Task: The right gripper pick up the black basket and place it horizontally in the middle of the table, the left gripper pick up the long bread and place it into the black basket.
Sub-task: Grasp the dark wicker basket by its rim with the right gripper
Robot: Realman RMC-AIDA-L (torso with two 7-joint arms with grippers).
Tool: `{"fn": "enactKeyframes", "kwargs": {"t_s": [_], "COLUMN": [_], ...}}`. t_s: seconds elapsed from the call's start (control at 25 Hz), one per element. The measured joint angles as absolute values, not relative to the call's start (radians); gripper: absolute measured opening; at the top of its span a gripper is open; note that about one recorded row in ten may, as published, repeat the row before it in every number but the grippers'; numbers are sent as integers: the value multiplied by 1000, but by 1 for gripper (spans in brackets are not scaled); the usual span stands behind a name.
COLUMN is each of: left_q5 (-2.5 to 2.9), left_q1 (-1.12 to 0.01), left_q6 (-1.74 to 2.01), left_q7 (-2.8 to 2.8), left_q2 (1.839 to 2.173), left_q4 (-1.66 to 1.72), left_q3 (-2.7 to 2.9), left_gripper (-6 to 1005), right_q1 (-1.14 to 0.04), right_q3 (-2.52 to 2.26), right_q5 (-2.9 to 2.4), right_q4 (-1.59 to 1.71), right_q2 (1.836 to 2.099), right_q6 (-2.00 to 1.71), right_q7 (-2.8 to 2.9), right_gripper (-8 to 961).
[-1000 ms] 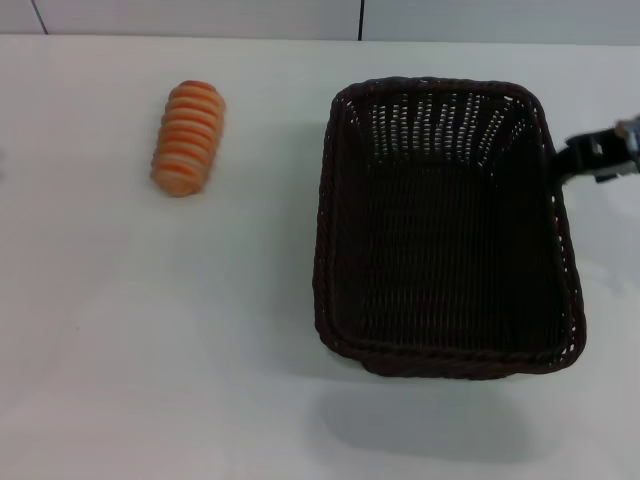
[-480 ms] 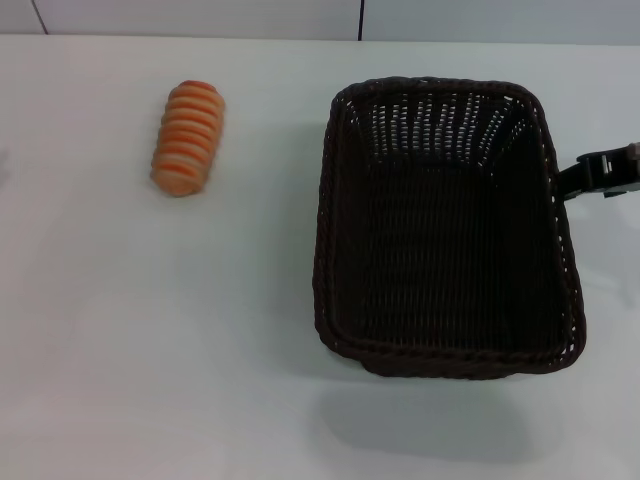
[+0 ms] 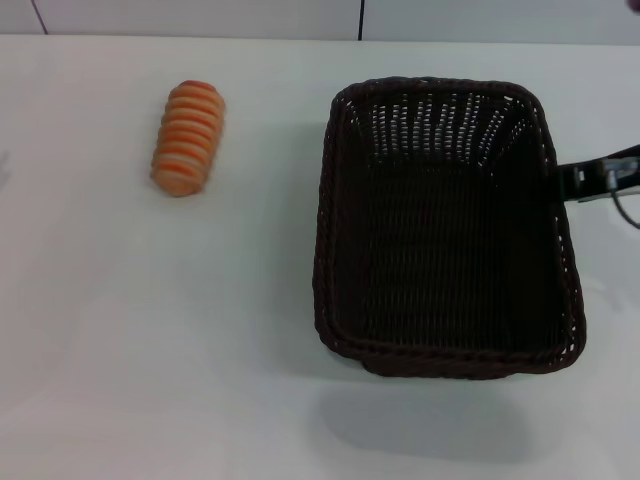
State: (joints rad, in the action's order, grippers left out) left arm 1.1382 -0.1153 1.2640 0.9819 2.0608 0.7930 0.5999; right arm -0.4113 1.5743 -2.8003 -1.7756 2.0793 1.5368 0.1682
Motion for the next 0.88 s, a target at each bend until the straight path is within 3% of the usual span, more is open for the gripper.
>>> {"fn": "enactKeyframes", "kwargs": {"t_s": [0.88], "left_q5": [1163], "left_q1": [-120], "left_q6": [1262], "left_q7": [985], "left_q2": [2059], "left_q4": [791], "left_q3": [601], "left_gripper": [819], "right_q1": [-371], "right_q3": [1504], "right_q5": [-2806], "right_q4": [-1672], "right_q2": [2078], "right_q6": [1382], "right_q7": [170], "right_gripper": [490]}}
